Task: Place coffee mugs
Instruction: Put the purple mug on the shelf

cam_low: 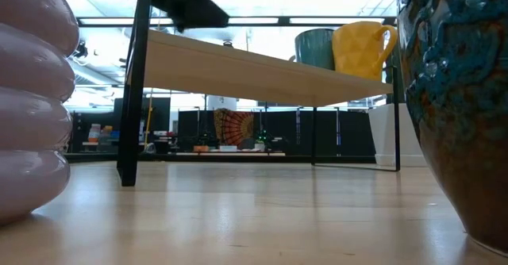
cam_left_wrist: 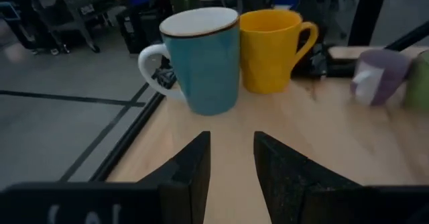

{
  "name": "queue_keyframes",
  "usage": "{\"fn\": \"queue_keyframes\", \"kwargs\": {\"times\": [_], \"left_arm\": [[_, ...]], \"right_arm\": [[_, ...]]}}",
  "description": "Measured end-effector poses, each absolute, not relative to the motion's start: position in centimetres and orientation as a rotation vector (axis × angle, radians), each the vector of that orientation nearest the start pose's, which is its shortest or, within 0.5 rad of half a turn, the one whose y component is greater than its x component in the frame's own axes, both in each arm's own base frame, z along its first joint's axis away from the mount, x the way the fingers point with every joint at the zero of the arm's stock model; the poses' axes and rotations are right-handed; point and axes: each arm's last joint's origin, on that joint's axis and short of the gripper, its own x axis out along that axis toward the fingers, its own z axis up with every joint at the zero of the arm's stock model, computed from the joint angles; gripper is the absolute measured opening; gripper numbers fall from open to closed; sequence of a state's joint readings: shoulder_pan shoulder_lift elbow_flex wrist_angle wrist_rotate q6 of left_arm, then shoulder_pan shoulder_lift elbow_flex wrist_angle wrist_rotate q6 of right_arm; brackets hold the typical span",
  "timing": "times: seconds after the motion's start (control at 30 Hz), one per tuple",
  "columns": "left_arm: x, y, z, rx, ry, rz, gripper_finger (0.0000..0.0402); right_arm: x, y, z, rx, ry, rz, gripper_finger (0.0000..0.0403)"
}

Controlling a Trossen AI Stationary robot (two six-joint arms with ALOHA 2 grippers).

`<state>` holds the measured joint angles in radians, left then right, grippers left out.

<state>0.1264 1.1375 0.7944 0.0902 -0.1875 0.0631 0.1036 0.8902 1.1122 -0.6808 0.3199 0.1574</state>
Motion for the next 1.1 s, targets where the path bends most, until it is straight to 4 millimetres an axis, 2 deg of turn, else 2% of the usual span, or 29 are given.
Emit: {"fn": "queue_keyframes", "kwargs": {"times": [0.1,0.23,0.47,0.6,0.77,0.9,1.1], "left_arm": [[23.2,2.8,28.7,0.043,0.249,0.291,0.0120],[21.2,1.1,26.8,0.027,0.265,0.319,0.0120],[18.8,-2.1,24.7,0.073,0.221,0.356,0.0120],[17.9,-4.0,24.0,0.107,0.216,0.241,0.0120],[16.6,-7.1,24.6,0.155,0.179,-0.121,0.0120],[15.5,-8.2,25.3,0.041,0.148,-0.199,0.0120],[14.3,-8.9,24.2,-0.264,0.320,-0.219,0.0120]], "right_arm": [[16.5,0.8,37.8,0.063,0.439,-0.249,0.0236],[16.4,0.8,37.7,0.062,0.452,-0.245,0.0236],[16.4,0.8,37.7,0.050,0.452,-0.250,0.0236],[16.7,0.8,37.8,0.030,0.443,-0.245,0.0236],[17.2,0.8,37.6,0.018,0.455,-0.245,0.0236],[17.6,0.9,37.4,-0.003,0.469,-0.241,0.0236],[18.2,0.9,37.1,-0.036,0.487,-0.253,0.0236]]}}
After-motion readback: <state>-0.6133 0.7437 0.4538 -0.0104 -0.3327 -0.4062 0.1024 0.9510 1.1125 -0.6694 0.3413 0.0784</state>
